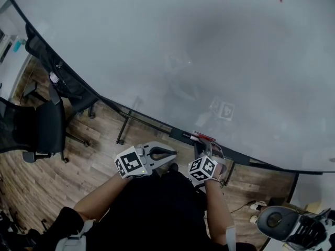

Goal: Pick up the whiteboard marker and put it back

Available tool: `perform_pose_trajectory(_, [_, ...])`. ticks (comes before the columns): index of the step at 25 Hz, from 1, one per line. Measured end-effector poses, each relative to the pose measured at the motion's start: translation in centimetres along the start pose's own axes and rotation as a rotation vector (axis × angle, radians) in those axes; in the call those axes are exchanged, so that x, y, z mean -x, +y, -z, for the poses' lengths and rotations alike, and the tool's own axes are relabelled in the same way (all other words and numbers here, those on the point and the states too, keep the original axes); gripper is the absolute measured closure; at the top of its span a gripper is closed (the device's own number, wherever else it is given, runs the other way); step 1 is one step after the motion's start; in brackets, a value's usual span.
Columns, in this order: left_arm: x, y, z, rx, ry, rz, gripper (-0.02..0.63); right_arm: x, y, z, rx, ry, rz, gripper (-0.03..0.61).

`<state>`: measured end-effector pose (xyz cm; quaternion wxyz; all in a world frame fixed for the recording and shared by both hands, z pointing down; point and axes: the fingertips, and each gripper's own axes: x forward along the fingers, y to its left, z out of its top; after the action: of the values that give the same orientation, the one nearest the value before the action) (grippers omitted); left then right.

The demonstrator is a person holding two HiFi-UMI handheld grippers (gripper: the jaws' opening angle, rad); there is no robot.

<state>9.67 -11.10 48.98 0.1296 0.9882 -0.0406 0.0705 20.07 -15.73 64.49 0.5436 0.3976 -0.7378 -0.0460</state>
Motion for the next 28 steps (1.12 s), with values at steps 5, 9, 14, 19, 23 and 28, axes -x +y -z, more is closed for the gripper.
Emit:
perform_pose_trajectory(5, [0.5,-0.5,0.2,-0.006,-0.003,0.006,0.604,1.2,0.8,-0.4,0.013,-0.038,0.005,0.502])
perform_pose_trajectory(9, [1.0,-0.4,0.3,-0.004,-0.007,0.002,0.604,2.8,0.8,-0.8,-0.009,-0.073,0.041,0.503])
perform_pose_trajectory(14, [0.9,-0.4,0.1,-0.001,-0.004,0.008,0.604,4.7,0.2,-1.5,-0.031,-0.129,0.078,0.505])
perform_pose_trajectory(19, [0.4,-0.6,0.0,-0.003,0.001,0.017,0.604,5.8,-0.4,-2.1,-0.032,-0.176,0.092,0.505])
perform_pose_trajectory(23, [0.3,-0.6,-0.1,0.004,0.006,0.022,0.604,6.9,-0.8,-3.4,-0.035,-0.228,0.103,0.505])
perform_pose_trajectory(28, [0.5,-0.3,-0.1,0.006,0.003,0.019,0.604,8.4,-1.0,-5.2,-0.048,-0.301,0.121,0.505])
